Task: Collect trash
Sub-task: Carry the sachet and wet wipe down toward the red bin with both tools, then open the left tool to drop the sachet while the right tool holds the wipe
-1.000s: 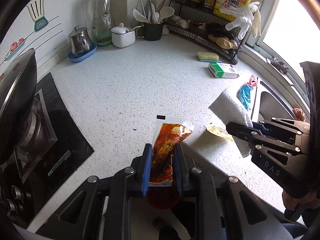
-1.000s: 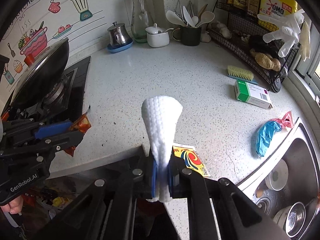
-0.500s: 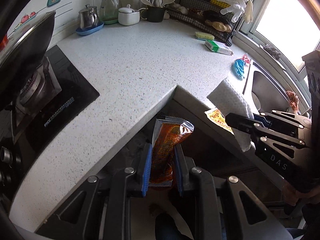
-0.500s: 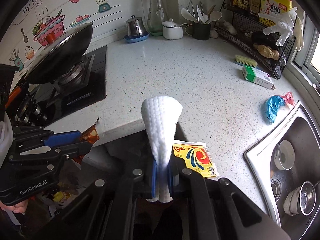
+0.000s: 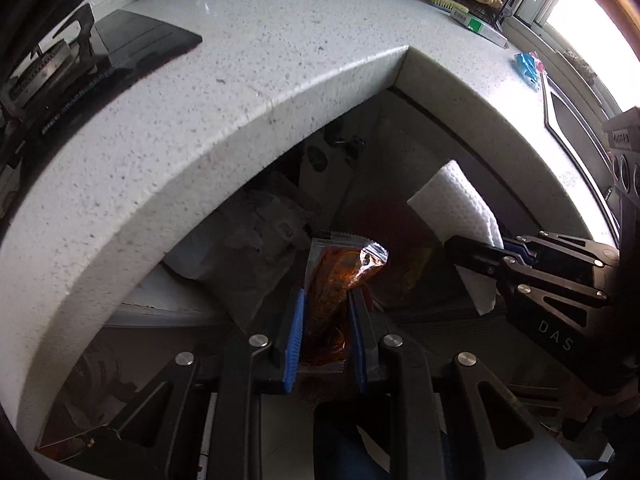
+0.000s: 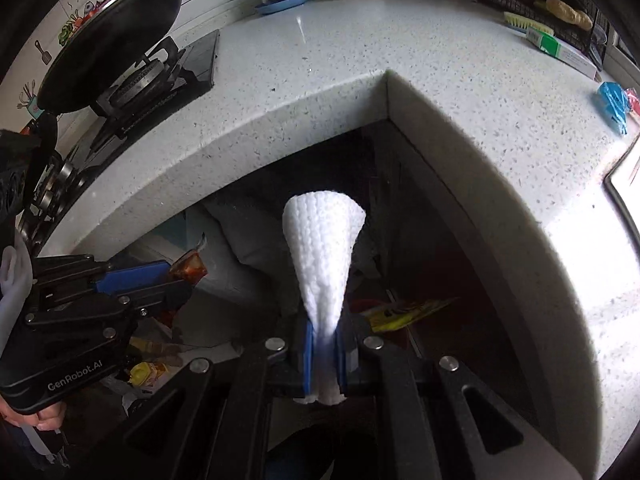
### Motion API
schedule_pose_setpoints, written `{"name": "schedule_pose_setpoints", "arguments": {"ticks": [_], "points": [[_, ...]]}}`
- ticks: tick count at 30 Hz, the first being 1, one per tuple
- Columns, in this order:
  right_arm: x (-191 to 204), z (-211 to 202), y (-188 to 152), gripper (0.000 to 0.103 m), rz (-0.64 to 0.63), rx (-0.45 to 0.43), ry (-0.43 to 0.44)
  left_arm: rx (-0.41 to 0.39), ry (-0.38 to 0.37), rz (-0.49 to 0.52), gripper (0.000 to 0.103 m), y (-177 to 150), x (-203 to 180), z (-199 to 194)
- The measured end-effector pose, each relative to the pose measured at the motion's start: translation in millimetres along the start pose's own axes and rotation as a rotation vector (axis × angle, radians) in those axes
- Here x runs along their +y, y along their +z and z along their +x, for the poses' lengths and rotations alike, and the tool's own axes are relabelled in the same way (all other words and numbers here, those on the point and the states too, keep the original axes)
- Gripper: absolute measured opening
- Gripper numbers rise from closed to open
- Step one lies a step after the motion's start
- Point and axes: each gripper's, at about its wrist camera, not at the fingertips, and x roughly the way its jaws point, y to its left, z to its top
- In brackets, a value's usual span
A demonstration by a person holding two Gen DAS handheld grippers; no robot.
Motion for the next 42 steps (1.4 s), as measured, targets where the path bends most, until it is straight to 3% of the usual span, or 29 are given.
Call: {"name": "schedule_pose_setpoints", "arguments": {"ticks": [5,13,23,25,35,40,42], "points": [[-22.9,53.2,-16.3,0.008,0.040,0.033,0.018,0.050,0.022,-0.010,0.020,-11.2,4.5,59.9],[-47.3,121.3,-41.7,0.008,0.060,0.099,0.026,0.080,-0.012,-0.030,0.020,-25.9,15.0,126.8],[-66.3,172.9,-72.4,0.008,0.130,0.152,0.001,0.135,-0.084,-0.040,0.020,-43.8,24.2,196.3],[-69.8,183.8,-73.7,0.008,0.140,0.160,-0.012,0.157,-0.122,-0.044,0.020,-46.5,23.0,216.2],[-97.0,222.5,-99.5,0.008,0.141,0.218,-0.072,0.232,-0.176,-0.015,0.020,-63.7,8.3,294.6],[-110.7,236.1,-112.1,0.008,0.151,0.246,-0.086,0.290,-0.161,0.000,0.041,-73.1,1.3,322.2],[-115.3,237.3,-116.6,0.008,0.152,0.258,-0.086,0.298,-0.160,-0.012,0.058,-77.1,0.3,325.9]]}}
